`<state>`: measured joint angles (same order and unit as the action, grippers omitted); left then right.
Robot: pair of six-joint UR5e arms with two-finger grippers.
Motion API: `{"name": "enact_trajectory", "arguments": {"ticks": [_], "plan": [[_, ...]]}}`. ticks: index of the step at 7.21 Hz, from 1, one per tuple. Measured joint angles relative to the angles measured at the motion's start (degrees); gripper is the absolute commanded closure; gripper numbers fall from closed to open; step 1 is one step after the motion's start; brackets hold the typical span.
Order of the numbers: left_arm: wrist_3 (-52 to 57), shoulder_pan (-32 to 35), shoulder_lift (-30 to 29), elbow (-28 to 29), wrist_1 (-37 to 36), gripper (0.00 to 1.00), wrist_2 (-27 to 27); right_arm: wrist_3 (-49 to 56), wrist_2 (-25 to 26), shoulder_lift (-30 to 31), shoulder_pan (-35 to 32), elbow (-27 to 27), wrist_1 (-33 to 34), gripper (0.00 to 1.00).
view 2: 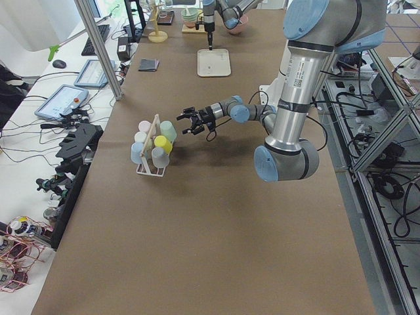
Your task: Pick up and place green cup on tray
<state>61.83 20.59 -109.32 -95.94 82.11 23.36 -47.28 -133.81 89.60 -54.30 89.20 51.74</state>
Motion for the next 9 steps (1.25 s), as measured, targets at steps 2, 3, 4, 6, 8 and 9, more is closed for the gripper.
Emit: {"name": "enact_trajectory", "arguments": {"ticks": [2, 3, 4, 6, 8, 9], "plan": [[-0.07, -0.01, -0.51, 2.83, 0.13, 0.02, -0.55, 0.00, 0.09, -0.43, 0.66, -0.50, 0.03, 0.49], [0.05, -0.02, -0.98, 3.49, 0.14, 0.02, -1.08, -0.02, 0.08, -0.57, 0.87, -0.59, 0.03, 0.55], [0.10, -0.01, -1.92, 4.46, 0.17, 0.01, -1.84, -0.08, -0.01, -0.70, 0.95, -0.60, 0.03, 0.61], [0.02, 0.14, -3.65, 6.91, 0.29, 0.01, -4.44, -0.15, -0.12, -0.95, 0.99, -0.61, 0.03, 0.65], [-0.03, 0.91, -3.97, 8.12, 0.28, 0.01, -5.22, -0.10, -0.15, -1.05, 0.99, -0.61, 0.03, 0.81], [-0.04, 1.43, -4.02, 8.67, 0.31, 0.02, -5.30, -0.07, -0.19, -1.11, 1.00, -0.52, 0.01, 1.00]]}}
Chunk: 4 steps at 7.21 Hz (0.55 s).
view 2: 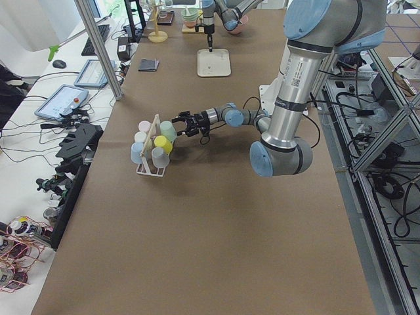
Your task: Pick up and place green cup on tray
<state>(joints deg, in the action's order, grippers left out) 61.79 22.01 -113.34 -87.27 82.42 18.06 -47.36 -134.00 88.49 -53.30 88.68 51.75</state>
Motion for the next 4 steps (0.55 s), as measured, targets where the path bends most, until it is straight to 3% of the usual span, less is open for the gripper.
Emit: {"name": "enact_trajectory", "arguments": {"ticks": [4], "plan": [[-0.06, 1.18, -0.43, 1.67, 0.34, 0.02, -0.02, 0.24, -0.10, -0.07, 0.02, 0.50, -0.10, 1.00]]}}
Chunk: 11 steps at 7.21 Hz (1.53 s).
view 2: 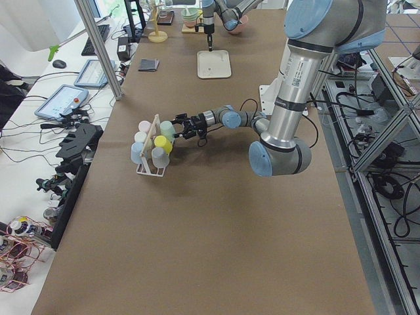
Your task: Pick up and place green cup on tray
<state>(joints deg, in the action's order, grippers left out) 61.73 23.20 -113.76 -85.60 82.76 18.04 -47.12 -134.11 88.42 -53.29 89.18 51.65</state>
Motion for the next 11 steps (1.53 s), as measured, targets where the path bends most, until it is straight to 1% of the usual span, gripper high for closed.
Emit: {"name": "enact_trajectory", "arguments": {"ticks": [3, 5, 7, 8, 10, 11], "plan": [[0.05, 1.12, -1.29, 1.02, 0.72, 0.02, 0.07, -0.17, -0.23, -0.65, 0.01, 0.09, 0.07, 1.00], [0.06, 1.59, -2.00, 2.79, 1.86, 0.02, 0.07, -1.62, -0.34, -3.04, 0.13, -0.06, 0.47, 1.00], [0.06, 1.95, -2.70, 4.90, 3.41, 0.02, 0.13, -5.31, -0.26, -6.11, 1.26, -0.52, 0.64, 1.00], [0.06, 1.99, -2.81, 5.34, 3.61, 0.12, 0.15, -7.64, -0.15, -7.62, 2.08, -0.61, 0.69, 1.00], [0.06, 2.17, -2.84, 5.58, 3.71, 0.56, 0.16, -12.90, 0.32, -11.12, 4.08, -0.65, 1.23, 1.00], [0.06, 2.36, -2.82, 5.60, 3.72, 0.71, 0.16, -15.08, 0.88, -13.59, 4.90, -0.56, 2.79, 1.00]]}}
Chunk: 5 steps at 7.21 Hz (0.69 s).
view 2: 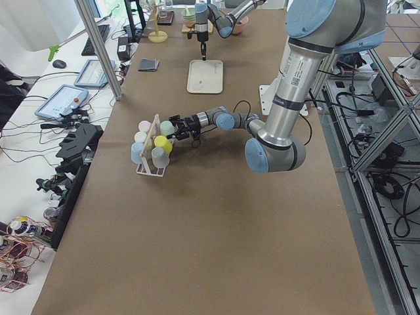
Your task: Pick up and place green cup on tray
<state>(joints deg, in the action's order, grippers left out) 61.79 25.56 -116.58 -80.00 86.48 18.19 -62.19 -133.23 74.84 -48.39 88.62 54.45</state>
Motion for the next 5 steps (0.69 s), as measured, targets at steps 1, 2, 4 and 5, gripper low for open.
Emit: {"name": "enact_trajectory", "arguments": {"ticks": [1, 2, 4, 5], "plan": [[0.00, 0.44, 0.05, -0.12, 0.03, 0.79, 0.00, -1.67, 0.97, -2.75, 0.87, 0.22, 2.29, 1.00], [0.00, 0.97, 0.09, -0.41, 0.06, 0.82, -0.02, -3.42, 2.18, -5.01, 1.96, 0.45, 3.94, 1.00], [0.31, 1.94, 0.17, -1.46, 0.03, 0.82, -0.08, -7.71, 5.40, -7.99, 4.98, 1.27, 4.93, 1.00], [1.03, 2.16, 0.28, -2.40, 0.01, 0.84, -0.08, -9.76, 7.42, -9.06, 7.06, 1.89, 5.01, 1.00]]}}
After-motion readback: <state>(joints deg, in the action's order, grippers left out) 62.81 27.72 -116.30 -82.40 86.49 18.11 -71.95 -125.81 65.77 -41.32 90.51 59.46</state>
